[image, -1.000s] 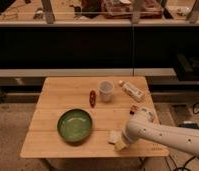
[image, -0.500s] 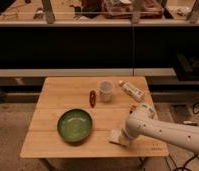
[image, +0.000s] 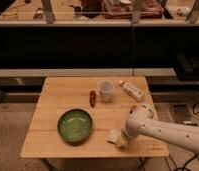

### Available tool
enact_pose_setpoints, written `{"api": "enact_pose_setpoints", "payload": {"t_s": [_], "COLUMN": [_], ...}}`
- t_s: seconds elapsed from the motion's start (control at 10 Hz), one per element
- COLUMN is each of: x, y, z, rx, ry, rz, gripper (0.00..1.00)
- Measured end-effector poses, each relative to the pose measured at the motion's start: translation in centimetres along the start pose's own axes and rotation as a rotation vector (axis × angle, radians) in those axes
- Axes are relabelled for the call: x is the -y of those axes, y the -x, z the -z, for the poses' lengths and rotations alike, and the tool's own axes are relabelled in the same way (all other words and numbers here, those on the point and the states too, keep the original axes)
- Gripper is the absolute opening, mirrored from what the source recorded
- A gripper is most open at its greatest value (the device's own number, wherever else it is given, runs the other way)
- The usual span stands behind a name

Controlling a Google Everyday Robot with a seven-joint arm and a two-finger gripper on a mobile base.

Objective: Place the white sponge in the ceramic cup

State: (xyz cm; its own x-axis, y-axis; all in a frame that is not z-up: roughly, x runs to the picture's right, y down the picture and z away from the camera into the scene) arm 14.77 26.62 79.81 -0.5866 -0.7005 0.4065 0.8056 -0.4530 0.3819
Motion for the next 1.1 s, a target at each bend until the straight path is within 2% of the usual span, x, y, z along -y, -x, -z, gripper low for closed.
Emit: {"api": "enact_pose_setpoints", "payload": {"t_s": [0.2,0.5,0.6,0.7,0.9,1.1], "x": [0.4,0.7,1.2,1.9,2.3,2.4], "y": [-0.2,-0.8,-1.2,-1.6,-1.9,-2.0], "z": [-0.8,-0.4,-0.3,-0.3,-0.6,-0.9], "rx": [-0.006,-0.022,-0.029,-0.031,-0.032,-0.030], "ry": [0.000,0.011,0.013,0.015,0.007,-0.010], "rz": [0.027,0.102,0.133,0.160,0.178,0.184], "gripper": [0.80,0.80,0.74,0.64,0.47,0.25]}}
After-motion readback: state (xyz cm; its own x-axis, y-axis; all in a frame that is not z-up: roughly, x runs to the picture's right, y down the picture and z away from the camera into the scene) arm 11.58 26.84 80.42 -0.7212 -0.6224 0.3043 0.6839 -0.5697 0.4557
